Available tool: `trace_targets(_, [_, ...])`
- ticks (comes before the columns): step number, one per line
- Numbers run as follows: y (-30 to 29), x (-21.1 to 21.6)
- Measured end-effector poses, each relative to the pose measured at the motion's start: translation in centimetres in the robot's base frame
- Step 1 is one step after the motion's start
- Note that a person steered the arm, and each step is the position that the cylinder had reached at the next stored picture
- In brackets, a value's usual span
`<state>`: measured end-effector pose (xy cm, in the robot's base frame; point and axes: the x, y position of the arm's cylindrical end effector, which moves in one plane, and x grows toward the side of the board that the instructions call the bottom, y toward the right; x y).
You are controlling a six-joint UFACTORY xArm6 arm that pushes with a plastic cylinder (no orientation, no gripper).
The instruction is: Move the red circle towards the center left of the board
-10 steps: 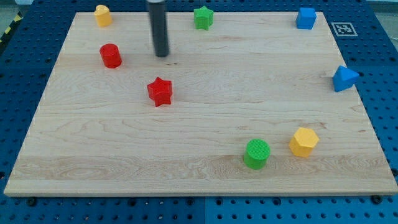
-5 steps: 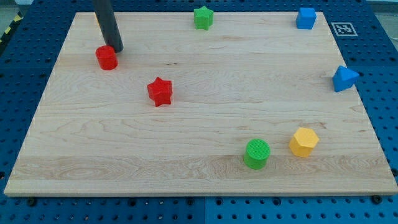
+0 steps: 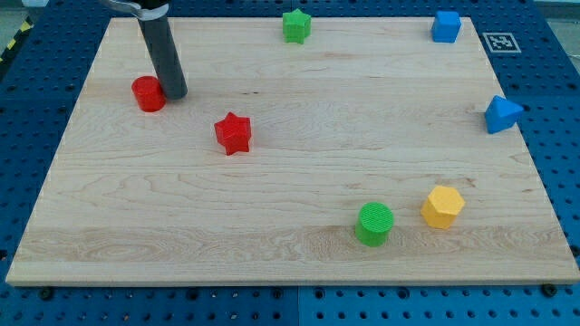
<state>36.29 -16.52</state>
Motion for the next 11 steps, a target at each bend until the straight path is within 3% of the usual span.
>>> trace_targets(4, [-1.2,0.7])
trace_targets(9, [-2.7,6.4])
trace_targets(11, [-2.7,4.9])
